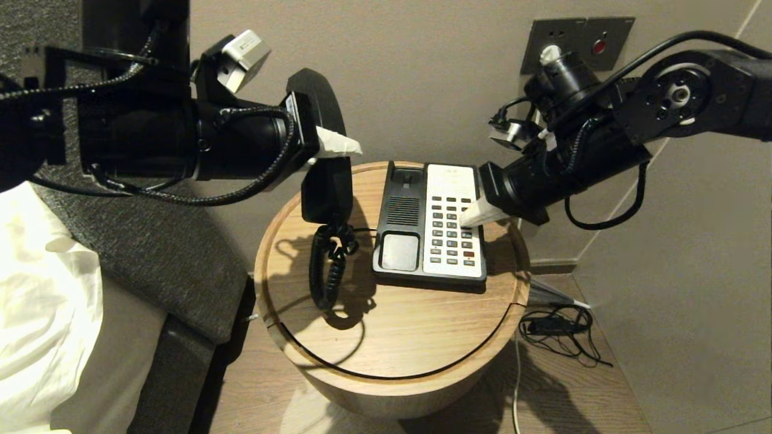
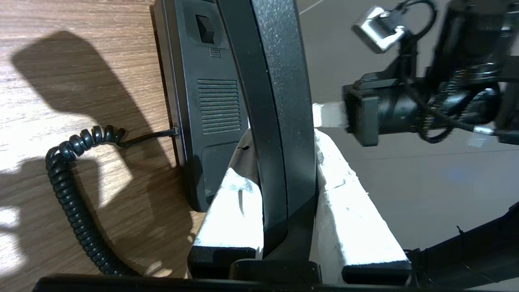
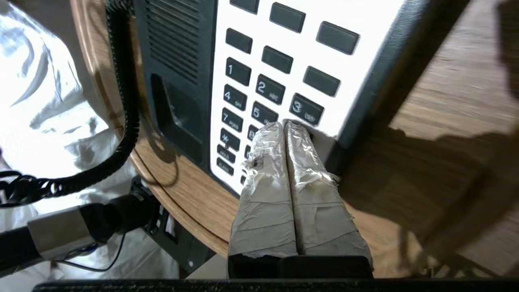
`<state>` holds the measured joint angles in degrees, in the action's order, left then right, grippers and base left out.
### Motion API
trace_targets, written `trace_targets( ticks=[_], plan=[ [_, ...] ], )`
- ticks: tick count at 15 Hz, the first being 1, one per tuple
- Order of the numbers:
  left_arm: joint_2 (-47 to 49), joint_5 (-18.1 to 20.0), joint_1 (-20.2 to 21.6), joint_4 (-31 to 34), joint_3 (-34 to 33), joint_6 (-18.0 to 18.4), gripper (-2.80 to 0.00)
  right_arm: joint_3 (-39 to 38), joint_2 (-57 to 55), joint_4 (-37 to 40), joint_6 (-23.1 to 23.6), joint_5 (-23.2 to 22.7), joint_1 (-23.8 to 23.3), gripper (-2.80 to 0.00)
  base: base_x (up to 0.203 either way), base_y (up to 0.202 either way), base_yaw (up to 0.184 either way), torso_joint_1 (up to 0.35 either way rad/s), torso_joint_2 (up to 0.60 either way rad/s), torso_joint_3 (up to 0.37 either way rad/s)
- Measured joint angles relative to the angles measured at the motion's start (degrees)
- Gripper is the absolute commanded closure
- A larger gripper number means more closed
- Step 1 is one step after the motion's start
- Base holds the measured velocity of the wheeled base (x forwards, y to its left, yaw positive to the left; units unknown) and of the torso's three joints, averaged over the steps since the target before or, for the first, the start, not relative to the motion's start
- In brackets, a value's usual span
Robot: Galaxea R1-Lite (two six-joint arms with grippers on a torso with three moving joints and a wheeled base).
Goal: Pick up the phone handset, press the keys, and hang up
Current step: Dial the number
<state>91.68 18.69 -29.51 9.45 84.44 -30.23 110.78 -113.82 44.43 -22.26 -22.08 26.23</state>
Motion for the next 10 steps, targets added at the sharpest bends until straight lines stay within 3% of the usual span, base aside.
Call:
trace_targets(
  ticks=[8,10],
  plan=[
    [0.0,0.0,0.0,0.0,0.0,0.3,0.0,-0.7,1.8,7.7,-0.8,-0.5,0.1,0.0,0.0,0.0,0.0,0.0,0.0,0.0],
    [0.0,0.0,0.0,0.0,-0.4,0.2,0.0,-0.6,1.4,9.6,-0.8,-2.7,0.2,0.0,0.0,0.0,0.0,0.0,0.0,0.0]
  ],
)
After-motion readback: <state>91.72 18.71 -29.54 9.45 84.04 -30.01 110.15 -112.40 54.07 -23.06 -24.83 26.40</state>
